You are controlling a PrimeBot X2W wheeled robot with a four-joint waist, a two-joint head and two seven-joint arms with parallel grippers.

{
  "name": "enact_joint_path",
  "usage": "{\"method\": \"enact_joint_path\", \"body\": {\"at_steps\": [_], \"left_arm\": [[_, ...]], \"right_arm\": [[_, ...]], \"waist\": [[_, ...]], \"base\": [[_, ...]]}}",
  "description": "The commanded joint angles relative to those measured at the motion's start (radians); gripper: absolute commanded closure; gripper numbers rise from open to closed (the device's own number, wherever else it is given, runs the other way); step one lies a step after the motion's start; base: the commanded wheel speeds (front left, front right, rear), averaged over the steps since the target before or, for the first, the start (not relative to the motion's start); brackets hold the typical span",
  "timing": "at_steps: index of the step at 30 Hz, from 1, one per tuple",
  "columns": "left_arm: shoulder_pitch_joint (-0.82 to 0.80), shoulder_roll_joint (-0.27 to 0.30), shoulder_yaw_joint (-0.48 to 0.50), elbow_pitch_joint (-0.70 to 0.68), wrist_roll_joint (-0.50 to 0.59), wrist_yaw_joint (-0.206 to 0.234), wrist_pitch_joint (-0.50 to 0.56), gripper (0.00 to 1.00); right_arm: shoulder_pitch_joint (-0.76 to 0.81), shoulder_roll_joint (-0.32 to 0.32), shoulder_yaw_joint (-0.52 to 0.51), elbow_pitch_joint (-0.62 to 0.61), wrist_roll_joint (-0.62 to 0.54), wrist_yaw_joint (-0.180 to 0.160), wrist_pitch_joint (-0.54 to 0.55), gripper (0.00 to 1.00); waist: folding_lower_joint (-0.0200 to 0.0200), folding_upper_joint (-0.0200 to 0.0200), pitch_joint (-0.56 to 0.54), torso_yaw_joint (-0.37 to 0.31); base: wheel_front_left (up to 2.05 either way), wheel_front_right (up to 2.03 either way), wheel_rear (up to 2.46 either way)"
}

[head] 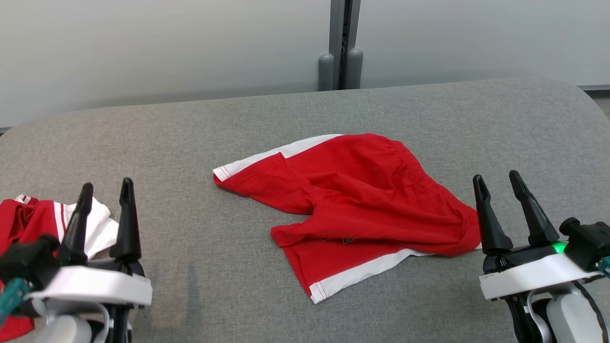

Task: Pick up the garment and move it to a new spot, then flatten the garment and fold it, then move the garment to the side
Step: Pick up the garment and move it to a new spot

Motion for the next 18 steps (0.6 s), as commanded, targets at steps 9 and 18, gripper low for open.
{"method": "enact_joint_path", "body": {"at_steps": [9, 18], "left_arm": [[0.132, -0.175, 0.148, 0.025, 0.186, -0.102, -0.002, 0.0], [0.176, -0.321, 0.225, 0.055, 0.373, -0.217, -0.002, 0.0]], "right_arm": [[0.04, 0.002, -0.008, -0.023, -0.016, 0.002, -0.006, 0.0], [0.062, 0.008, -0.025, -0.041, -0.042, 0.002, -0.006, 0.0]], "waist": [[0.0, 0.0, -0.012, 0.001], [0.0, 0.0, -0.012, 0.002]], "base": [[0.0, 0.0, 0.0], [0.0, 0.0, 0.0]]}}
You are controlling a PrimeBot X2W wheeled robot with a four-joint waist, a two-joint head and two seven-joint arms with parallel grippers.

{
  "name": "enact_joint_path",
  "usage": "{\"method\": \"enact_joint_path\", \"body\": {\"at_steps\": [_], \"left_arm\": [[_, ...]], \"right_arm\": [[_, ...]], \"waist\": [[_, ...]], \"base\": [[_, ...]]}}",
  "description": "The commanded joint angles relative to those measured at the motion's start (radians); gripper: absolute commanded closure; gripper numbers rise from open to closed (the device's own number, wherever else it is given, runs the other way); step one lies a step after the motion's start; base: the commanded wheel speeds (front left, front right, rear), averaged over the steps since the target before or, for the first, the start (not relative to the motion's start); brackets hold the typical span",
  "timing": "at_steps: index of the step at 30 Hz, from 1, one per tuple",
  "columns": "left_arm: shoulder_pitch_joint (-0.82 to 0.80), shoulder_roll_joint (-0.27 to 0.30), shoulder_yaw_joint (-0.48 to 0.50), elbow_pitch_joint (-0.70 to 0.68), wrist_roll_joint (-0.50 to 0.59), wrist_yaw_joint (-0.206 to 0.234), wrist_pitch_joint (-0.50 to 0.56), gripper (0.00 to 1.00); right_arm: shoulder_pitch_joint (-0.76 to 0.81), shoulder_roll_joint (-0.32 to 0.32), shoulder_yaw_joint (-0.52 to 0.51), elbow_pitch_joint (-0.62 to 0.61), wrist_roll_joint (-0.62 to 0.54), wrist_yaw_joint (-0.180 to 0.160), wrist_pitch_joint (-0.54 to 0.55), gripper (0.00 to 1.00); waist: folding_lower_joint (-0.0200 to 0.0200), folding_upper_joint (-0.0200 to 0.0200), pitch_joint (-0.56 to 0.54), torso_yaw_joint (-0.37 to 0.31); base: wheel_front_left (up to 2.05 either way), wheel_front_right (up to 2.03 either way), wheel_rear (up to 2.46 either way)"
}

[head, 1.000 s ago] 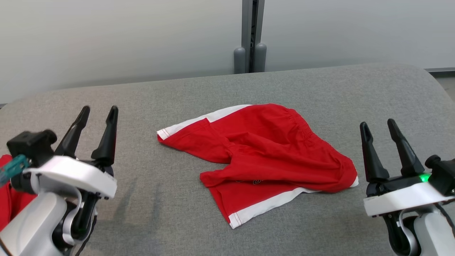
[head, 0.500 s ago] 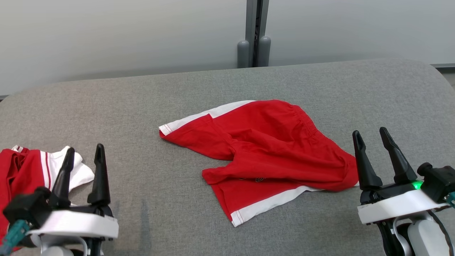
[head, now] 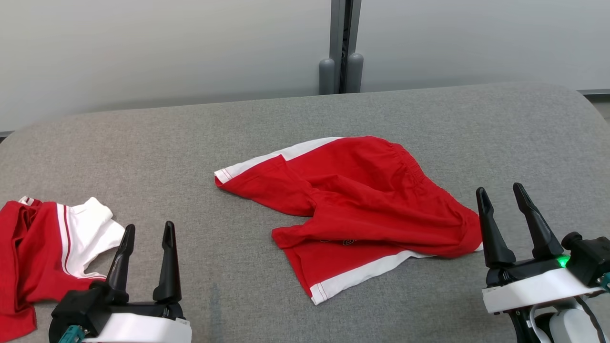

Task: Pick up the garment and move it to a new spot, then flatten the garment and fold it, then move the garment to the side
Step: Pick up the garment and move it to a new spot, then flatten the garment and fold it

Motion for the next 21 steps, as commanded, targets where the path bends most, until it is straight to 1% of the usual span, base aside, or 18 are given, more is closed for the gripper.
{"method": "enact_joint_path", "body": {"at_steps": [1, 5, 10, 14, 21], "left_arm": [[0.004, -0.015, 0.019, -0.004, 0.033, -0.016, -0.002, 0.0], [-0.01, -0.053, 0.05, 0.01, 0.082, -0.054, -0.002, 0.0], [-0.012, -0.078, 0.081, 0.029, 0.118, -0.089, -0.002, 0.0], [-0.014, -0.086, 0.095, 0.041, 0.136, -0.105, -0.002, 0.0], [-0.016, -0.096, 0.11, 0.06, 0.145, -0.119, -0.002, 0.0]], "right_arm": [[0.003, -0.007, -0.002, -0.004, -0.01, 0.002, -0.006, 0.0], [0.005, -0.009, -0.003, -0.007, -0.018, 0.002, -0.006, 0.0], [0.0, -0.009, -0.003, -0.007, -0.023, 0.002, -0.006, 0.0], [-0.001, -0.008, 0.001, -0.005, -0.022, 0.002, -0.006, 0.0], [-0.007, -0.006, 0.0, -0.001, -0.025, 0.002, -0.006, 0.0]], "waist": [[0.0, 0.0, 0.004, 0.005], [0.0, 0.0, 0.008, 0.01], [0.0, 0.0, 0.01, 0.011], [0.0, 0.0, 0.008, 0.01], [0.0, 0.0, 0.006, 0.007]], "base": [[0.0, 0.0, 0.0], [0.0, 0.0, 0.0], [0.0, 0.0, 0.0], [0.0, 0.0, 0.0], [0.0, 0.0, 0.0]]}}
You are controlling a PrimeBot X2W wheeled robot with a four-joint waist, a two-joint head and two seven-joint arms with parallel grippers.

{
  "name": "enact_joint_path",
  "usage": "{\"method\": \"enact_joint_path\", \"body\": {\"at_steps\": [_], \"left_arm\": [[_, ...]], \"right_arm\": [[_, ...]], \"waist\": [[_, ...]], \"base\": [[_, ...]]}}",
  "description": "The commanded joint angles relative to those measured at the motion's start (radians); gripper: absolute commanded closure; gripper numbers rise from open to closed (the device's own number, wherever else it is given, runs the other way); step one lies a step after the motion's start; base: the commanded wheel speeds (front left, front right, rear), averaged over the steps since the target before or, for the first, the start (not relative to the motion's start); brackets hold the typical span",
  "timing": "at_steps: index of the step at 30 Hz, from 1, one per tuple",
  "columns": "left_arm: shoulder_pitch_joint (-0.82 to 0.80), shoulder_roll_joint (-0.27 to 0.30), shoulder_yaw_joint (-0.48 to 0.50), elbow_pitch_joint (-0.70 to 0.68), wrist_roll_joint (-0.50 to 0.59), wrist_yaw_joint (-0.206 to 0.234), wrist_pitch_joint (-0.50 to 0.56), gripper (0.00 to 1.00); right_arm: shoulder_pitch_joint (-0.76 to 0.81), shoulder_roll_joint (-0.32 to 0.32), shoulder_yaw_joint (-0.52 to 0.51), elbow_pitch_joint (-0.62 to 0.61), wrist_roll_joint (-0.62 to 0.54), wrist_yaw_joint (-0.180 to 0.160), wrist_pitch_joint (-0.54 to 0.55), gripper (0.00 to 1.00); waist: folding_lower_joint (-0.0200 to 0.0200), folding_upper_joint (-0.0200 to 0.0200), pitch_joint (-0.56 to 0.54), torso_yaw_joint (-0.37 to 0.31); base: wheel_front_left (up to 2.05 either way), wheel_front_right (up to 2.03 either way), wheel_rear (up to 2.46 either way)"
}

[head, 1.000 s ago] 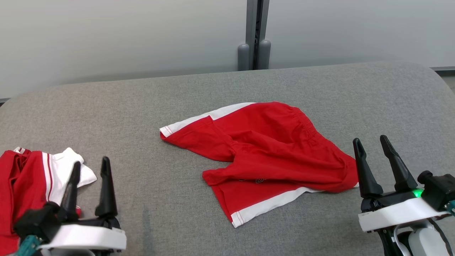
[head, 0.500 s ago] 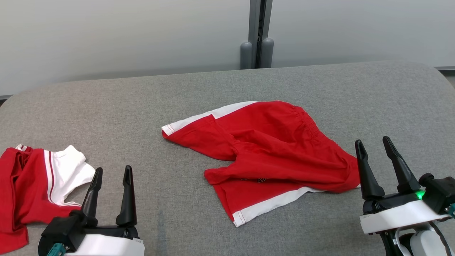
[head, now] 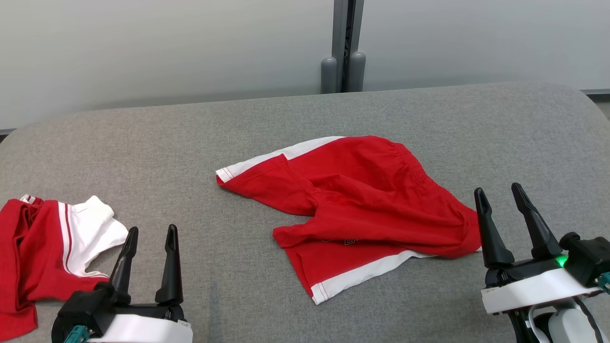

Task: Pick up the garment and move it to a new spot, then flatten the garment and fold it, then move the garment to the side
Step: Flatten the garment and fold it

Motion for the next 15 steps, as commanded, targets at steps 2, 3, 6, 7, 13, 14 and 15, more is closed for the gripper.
{"method": "enact_joint_path", "body": {"at_steps": [2, 3, 6, 7, 13, 14, 15], "left_arm": [[-0.009, 0.002, 0.007, 0.005, 0.007, -0.006, -0.002, 0.0], [-0.01, 0.001, 0.008, 0.006, 0.008, -0.007, -0.002, 0.0], [-0.011, 0.001, 0.008, 0.009, 0.008, -0.007, -0.002, 0.0], [-0.011, 0.001, 0.006, 0.01, 0.005, -0.006, -0.002, 0.0], [-0.012, 0.0, -0.006, 0.014, -0.008, 0.003, -0.002, 0.0], [-0.012, 0.0, -0.008, 0.015, -0.009, 0.004, -0.002, 0.0], [-0.013, 0.0, -0.009, 0.015, -0.011, 0.005, -0.002, 0.0]], "right_arm": [[-0.007, -0.003, 0.0, 0.004, -0.004, 0.002, -0.006, 0.0], [-0.007, -0.003, 0.0, 0.004, -0.004, 0.002, -0.006, 0.0], [-0.007, -0.004, 0.002, 0.006, -0.003, 0.002, -0.006, 0.0], [-0.007, -0.004, 0.002, 0.006, -0.003, 0.002, -0.006, 0.0], [-0.009, -0.006, 0.0, 0.007, -0.004, 0.002, -0.006, 0.0], [-0.009, -0.006, 0.0, 0.008, -0.004, 0.002, -0.006, 0.0], [-0.01, -0.006, -0.001, 0.008, -0.003, 0.002, -0.006, 0.0]], "waist": [[0.0, 0.0, -0.001, -0.001], [0.0, 0.0, -0.001, -0.001], [0.0, 0.0, -0.002, -0.002], [0.0, 0.0, -0.003, -0.002], [0.0, 0.0, -0.004, -0.003], [0.0, 0.0, -0.004, -0.004], [0.0, 0.0, -0.004, -0.004]], "base": [[0.0, 0.0, 0.0], [0.0, 0.0, 0.0], [0.0, 0.0, 0.0], [0.0, 0.0, 0.0], [0.0, 0.0, 0.0], [0.0, 0.0, 0.0], [0.0, 0.0, 0.0]]}}
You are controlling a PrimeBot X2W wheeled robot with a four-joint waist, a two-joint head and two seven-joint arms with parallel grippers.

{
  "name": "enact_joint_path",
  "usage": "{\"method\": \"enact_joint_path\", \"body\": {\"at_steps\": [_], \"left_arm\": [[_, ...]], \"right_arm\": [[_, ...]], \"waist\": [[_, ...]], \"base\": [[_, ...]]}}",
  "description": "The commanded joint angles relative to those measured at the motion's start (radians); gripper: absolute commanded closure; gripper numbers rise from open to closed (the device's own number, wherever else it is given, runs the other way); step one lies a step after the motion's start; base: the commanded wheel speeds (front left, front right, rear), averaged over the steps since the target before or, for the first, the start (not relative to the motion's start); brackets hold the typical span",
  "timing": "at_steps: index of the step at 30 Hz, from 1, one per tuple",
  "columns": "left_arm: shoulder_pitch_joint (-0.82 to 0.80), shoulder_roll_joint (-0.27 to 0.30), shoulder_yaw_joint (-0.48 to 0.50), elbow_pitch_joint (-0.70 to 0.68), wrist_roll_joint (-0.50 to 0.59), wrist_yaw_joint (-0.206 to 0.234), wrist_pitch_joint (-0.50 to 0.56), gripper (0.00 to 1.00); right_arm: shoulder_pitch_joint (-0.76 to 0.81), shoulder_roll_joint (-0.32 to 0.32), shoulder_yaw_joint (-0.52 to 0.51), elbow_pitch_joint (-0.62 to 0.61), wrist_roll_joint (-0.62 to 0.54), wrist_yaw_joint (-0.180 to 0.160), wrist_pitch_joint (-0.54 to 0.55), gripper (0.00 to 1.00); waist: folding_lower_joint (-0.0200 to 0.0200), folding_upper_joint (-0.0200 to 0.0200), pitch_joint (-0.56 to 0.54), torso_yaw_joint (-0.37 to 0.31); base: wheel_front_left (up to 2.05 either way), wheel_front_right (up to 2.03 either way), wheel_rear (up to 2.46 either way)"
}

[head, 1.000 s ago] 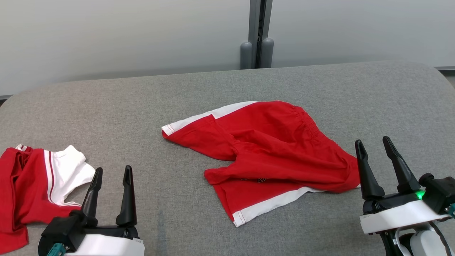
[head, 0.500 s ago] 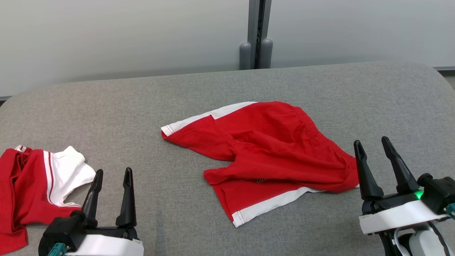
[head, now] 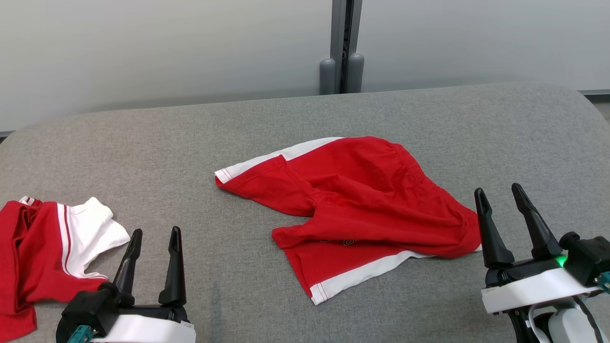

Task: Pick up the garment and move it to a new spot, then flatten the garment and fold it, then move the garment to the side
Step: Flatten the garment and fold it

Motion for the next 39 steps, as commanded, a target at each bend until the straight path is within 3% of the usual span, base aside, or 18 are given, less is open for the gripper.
{"method": "enact_joint_path", "body": {"at_steps": [1, 14, 21, 32, 39], "left_arm": [[-0.013, 0.003, 0.0, 0.001, -0.003, 0.005, -0.002, 0.0], [-0.017, 0.002, -0.006, 0.009, -0.013, 0.008, -0.002, 0.0], [-0.026, 0.002, -0.041, 0.024, -0.048, -0.014, -0.002, 0.0], [-0.059, 0.003, -0.169, 0.16, -0.203, -0.047, 0.068, 0.0], [-0.082, 0.003, -0.252, 0.183, -0.392, -0.045, 0.234, 0.0]], "right_arm": [[-0.008, -0.007, -0.001, 0.001, -0.003, 0.002, -0.006, 0.0], [-0.011, -0.011, -0.006, 0.006, -0.004, 0.002, -0.006, 0.0], [-0.014, -0.013, -0.01, 0.006, -0.005, 0.002, -0.006, 0.0], [-0.018, -0.012, -0.021, 0.008, -0.004, 0.002, -0.006, 0.0], [-0.029, -0.015, -0.027, 0.009, -0.001, 0.002, -0.006, 0.0]], "waist": [[0.0, 0.0, 0.001, -0.001], [0.0, 0.0, -0.009, -0.008], [0.0, 0.0, -0.007, -0.012], [0.0, 0.0, -0.006, -0.027], [0.0, 0.0, 0.002, -0.043]], "base": [[0.0, 0.0, 0.0], [0.0, 0.0, 0.0], [0.0, 0.0, 0.0], [0.0, 0.0, 0.0], [0.0, 0.0, 0.0]]}}
